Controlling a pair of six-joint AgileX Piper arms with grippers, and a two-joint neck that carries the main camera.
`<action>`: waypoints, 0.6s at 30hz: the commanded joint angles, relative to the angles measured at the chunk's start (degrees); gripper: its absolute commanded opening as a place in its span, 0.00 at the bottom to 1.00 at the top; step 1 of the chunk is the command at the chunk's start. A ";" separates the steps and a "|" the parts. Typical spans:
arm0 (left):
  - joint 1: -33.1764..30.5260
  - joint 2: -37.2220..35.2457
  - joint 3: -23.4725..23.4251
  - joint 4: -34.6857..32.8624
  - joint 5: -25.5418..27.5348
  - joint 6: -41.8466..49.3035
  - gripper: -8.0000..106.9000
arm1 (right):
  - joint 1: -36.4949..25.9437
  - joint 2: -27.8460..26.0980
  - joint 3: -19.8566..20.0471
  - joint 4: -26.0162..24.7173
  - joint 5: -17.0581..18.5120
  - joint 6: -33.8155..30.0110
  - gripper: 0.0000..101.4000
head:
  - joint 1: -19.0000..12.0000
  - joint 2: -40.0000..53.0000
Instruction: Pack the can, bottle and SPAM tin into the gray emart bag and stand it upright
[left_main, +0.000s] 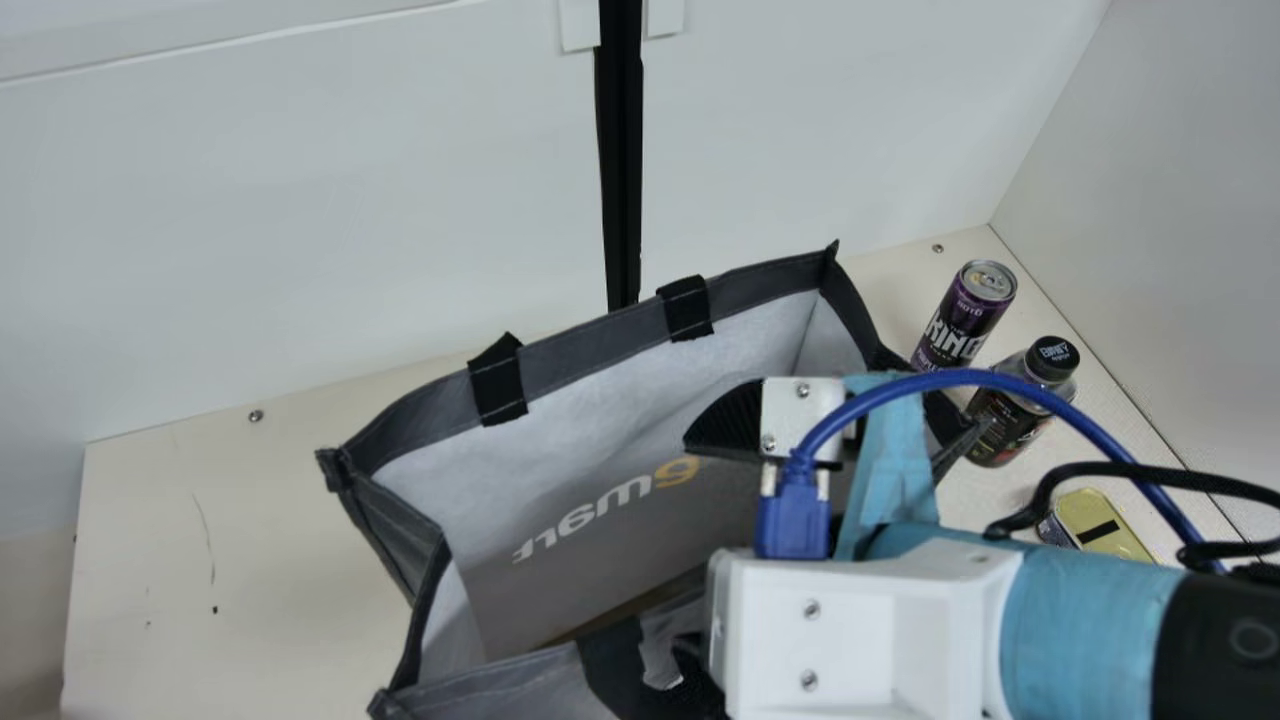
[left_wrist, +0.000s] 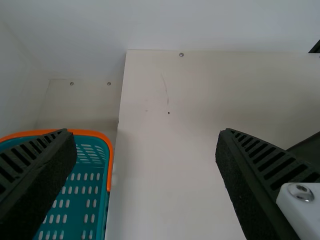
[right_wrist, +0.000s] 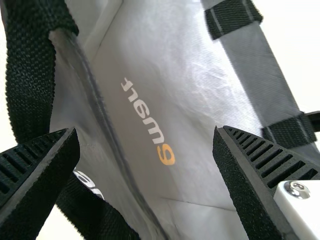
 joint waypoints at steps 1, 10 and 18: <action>0.00 0.00 0.00 0.00 0.00 0.00 0.85 | -0.49 -0.25 -0.35 0.10 -0.06 0.28 0.94 | -1.30 -0.05; 0.00 0.00 0.00 0.00 0.00 0.00 0.85 | -3.47 -1.12 -3.38 1.51 -0.06 0.60 0.94 | -1.30 -0.05; 0.00 0.00 0.00 0.00 0.00 0.00 0.85 | -5.56 -1.60 -7.68 2.32 -0.06 1.01 0.94 | -1.30 -0.05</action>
